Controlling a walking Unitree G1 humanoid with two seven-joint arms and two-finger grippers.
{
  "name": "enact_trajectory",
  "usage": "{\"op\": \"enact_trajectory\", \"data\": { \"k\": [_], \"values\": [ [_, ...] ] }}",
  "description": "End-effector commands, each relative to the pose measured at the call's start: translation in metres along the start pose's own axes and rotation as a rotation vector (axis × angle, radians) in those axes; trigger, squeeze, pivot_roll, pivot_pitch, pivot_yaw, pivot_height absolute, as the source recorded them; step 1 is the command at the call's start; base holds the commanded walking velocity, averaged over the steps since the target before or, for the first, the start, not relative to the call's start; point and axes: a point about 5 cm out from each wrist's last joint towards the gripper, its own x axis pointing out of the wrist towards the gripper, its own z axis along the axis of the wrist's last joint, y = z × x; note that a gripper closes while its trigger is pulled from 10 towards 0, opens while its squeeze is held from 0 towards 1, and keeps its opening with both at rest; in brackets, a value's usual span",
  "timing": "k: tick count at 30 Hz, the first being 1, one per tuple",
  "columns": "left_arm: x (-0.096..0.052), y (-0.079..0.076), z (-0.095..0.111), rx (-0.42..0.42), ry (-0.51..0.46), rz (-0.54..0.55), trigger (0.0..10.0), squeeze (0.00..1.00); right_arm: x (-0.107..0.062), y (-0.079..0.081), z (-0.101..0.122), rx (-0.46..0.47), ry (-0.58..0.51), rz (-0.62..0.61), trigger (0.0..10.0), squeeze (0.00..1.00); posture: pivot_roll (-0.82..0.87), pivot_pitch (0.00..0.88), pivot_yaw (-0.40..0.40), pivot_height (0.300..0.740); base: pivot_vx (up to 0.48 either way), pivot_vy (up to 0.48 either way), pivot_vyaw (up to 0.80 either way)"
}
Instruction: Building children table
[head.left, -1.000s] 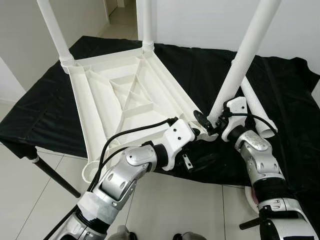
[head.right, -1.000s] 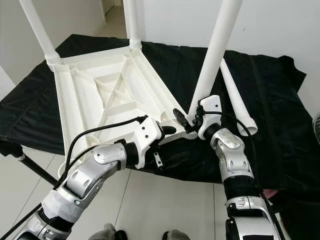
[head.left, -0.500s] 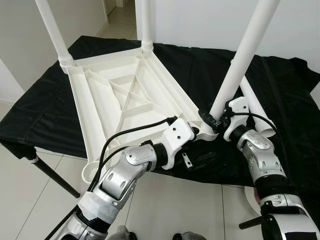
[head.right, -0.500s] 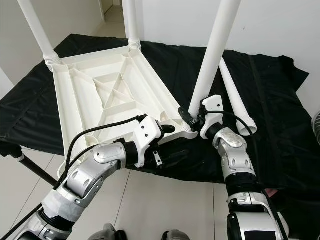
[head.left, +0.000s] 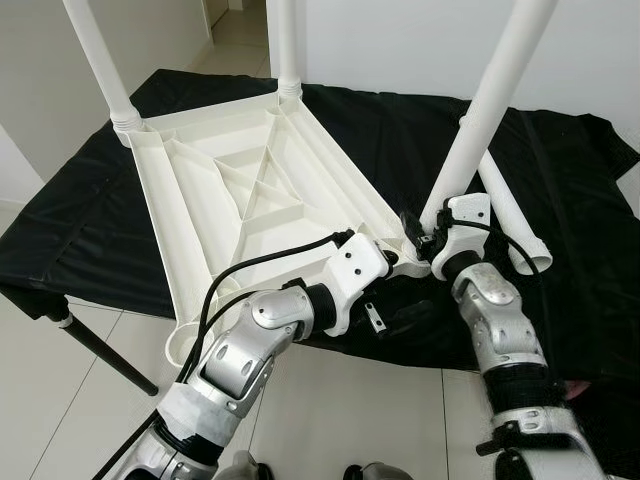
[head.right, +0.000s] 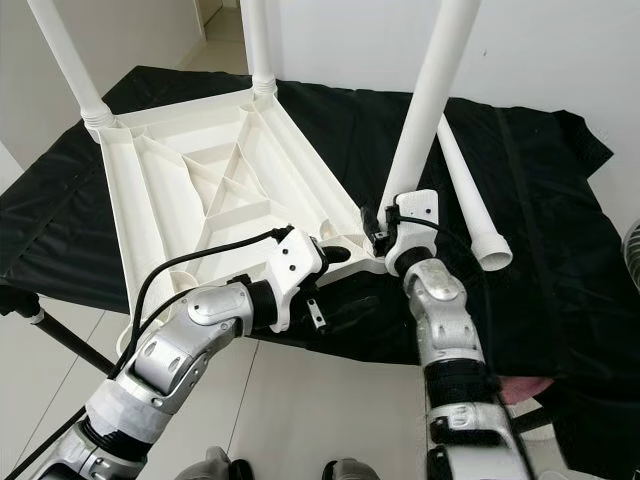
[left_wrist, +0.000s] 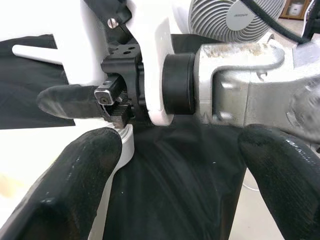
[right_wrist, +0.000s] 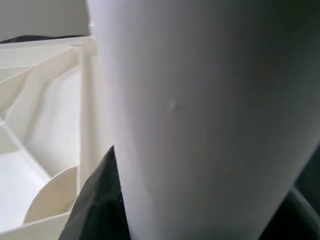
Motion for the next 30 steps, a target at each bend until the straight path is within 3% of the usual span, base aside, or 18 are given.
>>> {"op": "enact_trajectory", "data": {
  "k": [1, 4, 6, 8, 18, 19, 29, 30],
  "values": [
    [-0.001, 0.005, -0.002, 0.0, 0.011, 0.059, 10.0, 0.0, -0.005, -0.002, -0.013, 0.001, 0.068, -0.039, 10.0, 0.0, -0.1, 0.1, 0.02, 0.74, 0.0, 0.0, 0.0],
    [-0.002, 0.005, -0.002, 0.005, 0.012, 0.059, 10.0, 0.0, -0.015, 0.01, -0.014, 0.018, 0.048, -0.194, 10.0, 0.0, -0.1, 0.095, 0.025, 0.74, 0.0, 0.0, 0.0],
    [-0.002, 0.005, -0.002, 0.005, 0.012, 0.059, 10.0, 0.0, -0.015, 0.01, -0.014, 0.018, 0.048, -0.194, 10.0, 0.0, -0.1, 0.095, 0.025, 0.74, 0.0, 0.0, 0.0],
    [-0.002, 0.007, -0.001, 0.007, 0.01, 0.056, 10.0, 0.0, -0.023, 0.02, -0.01, 0.034, 0.024, -0.293, 10.0, 0.0, -0.1, 0.094, 0.027, 0.74, 0.0, 0.0, 0.0],
    [-0.003, 0.009, 0.0, 0.009, 0.01, 0.057, 10.0, 0.0, -0.026, 0.023, 0.0, 0.06, -0.017, -0.28, 10.0, 0.0, -0.1, 0.089, 0.03, 0.74, 0.0, 0.0, 0.0],
    [-0.004, 0.009, 0.0, 0.01, 0.012, 0.058, 10.0, 0.0, -0.025, 0.021, 0.001, 0.058, -0.028, -0.255, 10.0, 1.0, -0.1, 0.081, 0.026, 0.74, 0.0, 0.0, 0.0],
    [-0.007, 0.012, -0.001, 0.012, 0.013, 0.075, 10.0, 0.0, -0.022, 0.017, 0.005, 0.06, -0.046, -0.138, 10.0, 1.0, -0.1, 0.065, 0.02, 0.74, 0.0, 0.0, 0.0],
    [-0.007, 0.013, -0.001, 0.015, 0.012, 0.076, 10.0, 0.0, -0.02, 0.017, 0.005, 0.066, -0.035, -0.072, 10.0, 1.0, -0.1, 0.062, 0.015, 0.74, 0.0, 0.0, 0.0]
  ]
}}
